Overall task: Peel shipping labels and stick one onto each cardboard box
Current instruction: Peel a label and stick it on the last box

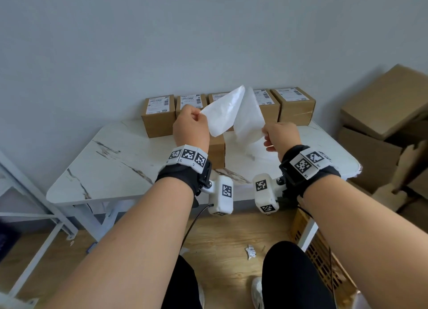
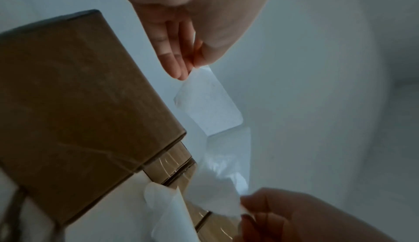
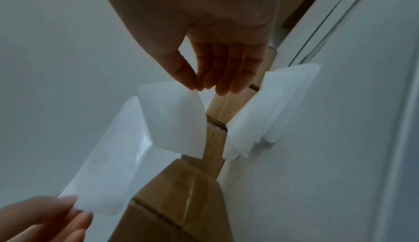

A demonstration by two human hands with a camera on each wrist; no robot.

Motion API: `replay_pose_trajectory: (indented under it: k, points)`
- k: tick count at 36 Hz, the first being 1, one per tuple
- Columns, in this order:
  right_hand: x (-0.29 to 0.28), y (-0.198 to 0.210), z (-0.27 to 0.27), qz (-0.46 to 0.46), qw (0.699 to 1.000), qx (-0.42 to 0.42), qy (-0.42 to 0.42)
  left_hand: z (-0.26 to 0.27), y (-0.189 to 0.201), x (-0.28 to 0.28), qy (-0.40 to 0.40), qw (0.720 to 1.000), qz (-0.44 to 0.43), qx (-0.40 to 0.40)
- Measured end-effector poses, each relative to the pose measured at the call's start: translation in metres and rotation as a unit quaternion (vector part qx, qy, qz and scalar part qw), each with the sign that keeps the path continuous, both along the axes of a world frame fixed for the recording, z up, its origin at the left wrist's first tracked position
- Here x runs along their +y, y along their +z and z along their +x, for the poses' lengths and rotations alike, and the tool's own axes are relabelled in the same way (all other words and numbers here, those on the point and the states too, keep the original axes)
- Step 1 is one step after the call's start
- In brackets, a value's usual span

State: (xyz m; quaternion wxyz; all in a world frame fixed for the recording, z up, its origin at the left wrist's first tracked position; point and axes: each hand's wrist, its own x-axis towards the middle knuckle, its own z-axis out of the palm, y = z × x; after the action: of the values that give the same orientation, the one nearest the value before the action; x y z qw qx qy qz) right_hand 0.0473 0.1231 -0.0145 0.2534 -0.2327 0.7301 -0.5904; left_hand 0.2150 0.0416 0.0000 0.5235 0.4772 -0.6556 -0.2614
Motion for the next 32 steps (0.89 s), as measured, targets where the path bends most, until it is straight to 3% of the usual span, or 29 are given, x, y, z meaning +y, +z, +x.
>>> replay_pose_trajectory:
  k: [6, 20, 26, 32]
  points:
    - [0.005, -0.010, -0.019, 0.054, 0.998, -0.026, -0.013, -0.003, 0.001, -0.005, 0.024, 0.999, -0.024, -0.017]
    - [0.003, -0.031, -0.032, 0.152, 0.986, 0.060, -0.042, 0.002, 0.008, -0.006, 0.039, 0.995, -0.073, -0.064]
    - [0.003, -0.008, -0.009, 0.021, 0.987, 0.157, -0.031, 0.008, 0.016, -0.001, 0.036, 0.989, -0.114, -0.090]
    - [0.002, 0.034, 0.038, -0.123, 0.982, 0.108, 0.094, 0.014, 0.026, 0.009, 0.034, 0.971, -0.177, -0.155]
